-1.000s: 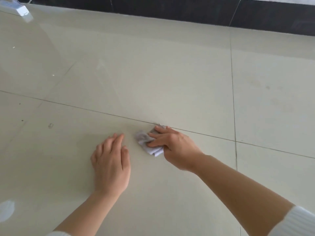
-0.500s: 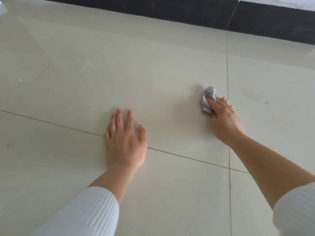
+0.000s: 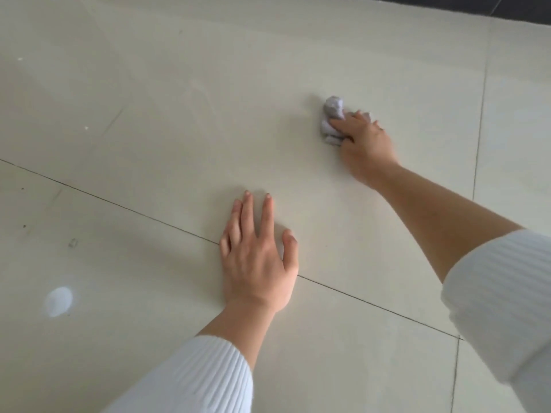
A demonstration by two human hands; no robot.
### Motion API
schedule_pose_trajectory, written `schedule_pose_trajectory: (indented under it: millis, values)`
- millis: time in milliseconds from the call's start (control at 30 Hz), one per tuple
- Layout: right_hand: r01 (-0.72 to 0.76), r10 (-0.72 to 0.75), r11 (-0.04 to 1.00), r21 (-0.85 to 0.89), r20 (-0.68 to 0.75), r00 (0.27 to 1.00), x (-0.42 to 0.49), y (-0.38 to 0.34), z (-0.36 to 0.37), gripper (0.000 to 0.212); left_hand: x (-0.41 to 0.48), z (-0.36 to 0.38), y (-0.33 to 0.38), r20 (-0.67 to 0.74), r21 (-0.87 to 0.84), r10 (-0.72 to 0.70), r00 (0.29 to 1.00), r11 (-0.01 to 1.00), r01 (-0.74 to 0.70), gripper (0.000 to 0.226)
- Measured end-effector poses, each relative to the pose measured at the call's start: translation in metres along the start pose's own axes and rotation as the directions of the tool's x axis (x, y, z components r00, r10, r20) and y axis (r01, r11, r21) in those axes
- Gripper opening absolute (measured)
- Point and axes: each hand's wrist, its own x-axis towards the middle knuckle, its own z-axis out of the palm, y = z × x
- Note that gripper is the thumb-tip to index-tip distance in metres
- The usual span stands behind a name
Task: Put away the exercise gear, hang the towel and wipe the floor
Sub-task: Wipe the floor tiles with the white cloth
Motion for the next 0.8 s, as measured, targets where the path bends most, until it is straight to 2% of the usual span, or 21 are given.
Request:
schedule_pose_trajectory:
  millis: [33, 100, 167, 200, 233, 300, 367, 400, 433, 500, 600, 700, 800]
  values:
    - [0.111, -0.111, 0.994, 0.003, 0.055, 0.992, -0.007, -0.009, 0.008, 0.036, 0.000, -0.001, 0.000, -0.001, 0.004, -0.004, 1.000, 1.000, 0.004, 0.064]
    - [0.241, -0.241, 0.970, 0.021, 0.169, 0.956, -0.022, -0.009, 0.008, 0.042, -0.001, -0.002, 0.002, 0.003, 0.005, -0.013, 1.000, 1.000, 0.013, 0.064]
    - [0.294, -0.290, 0.956, 0.012, 0.217, 0.932, -0.030, 0.007, -0.010, 0.037, -0.001, -0.002, 0.002, 0.008, 0.001, -0.019, 1.000, 1.000, 0.019, 0.064]
    - [0.283, -0.276, 0.959, -0.010, 0.193, 0.942, -0.029, 0.020, -0.020, 0.038, 0.000, -0.002, 0.003, 0.008, -0.001, -0.019, 1.000, 1.000, 0.019, 0.064]
    - [0.219, -0.212, 0.975, -0.037, 0.137, 0.968, -0.025, 0.033, -0.029, 0.046, 0.000, -0.002, 0.003, 0.011, -0.001, -0.018, 1.000, 1.000, 0.018, 0.064]
    - [-0.020, 0.020, 0.988, -0.151, 0.000, 1.000, -0.003, 0.056, -0.040, 0.047, 0.001, -0.002, 0.003, 0.015, -0.001, -0.011, 1.000, 1.000, 0.011, 0.063]
    - [-0.221, 0.212, 0.958, -0.182, -0.070, 0.975, 0.023, 0.054, -0.033, 0.046, 0.001, -0.001, 0.002, 0.018, -0.004, 0.000, 1.000, 1.000, 0.001, 0.063]
    - [-0.241, 0.233, 0.962, -0.128, -0.074, 0.970, 0.033, 0.042, -0.025, 0.045, 0.001, -0.001, 0.001, 0.017, -0.006, -0.001, 1.000, 1.000, 0.001, 0.063]
    - [-0.214, 0.211, 0.975, -0.050, -0.062, 0.975, 0.039, 0.027, -0.013, 0.042, 0.001, 0.000, 0.000, 0.015, -0.006, -0.003, 1.000, 1.000, 0.003, 0.063]
    - [-0.032, 0.031, 0.999, 0.036, 0.005, 0.999, 0.037, -0.002, 0.013, 0.036, 0.001, -0.001, 0.000, 0.013, -0.007, -0.003, 1.000, 1.000, 0.003, 0.064]
    - [0.229, -0.227, 0.973, 0.006, 0.146, 0.963, 0.007, -0.032, 0.037, 0.050, 0.001, -0.001, 0.001, 0.009, -0.026, -0.001, 1.000, 1.000, 0.001, 0.065]
    - [0.281, -0.282, 0.959, 0.035, 0.193, 0.940, -0.022, -0.036, 0.033, 0.059, 0.002, -0.002, 0.001, 0.007, -0.056, 0.003, 1.000, 0.998, -0.002, 0.064]
    - [0.257, -0.271, 0.961, 0.099, 0.170, 0.948, -0.053, -0.038, 0.032, 0.059, 0.002, -0.002, 0.000, 0.031, -0.098, -0.001, 1.000, 0.995, 0.004, 0.058]
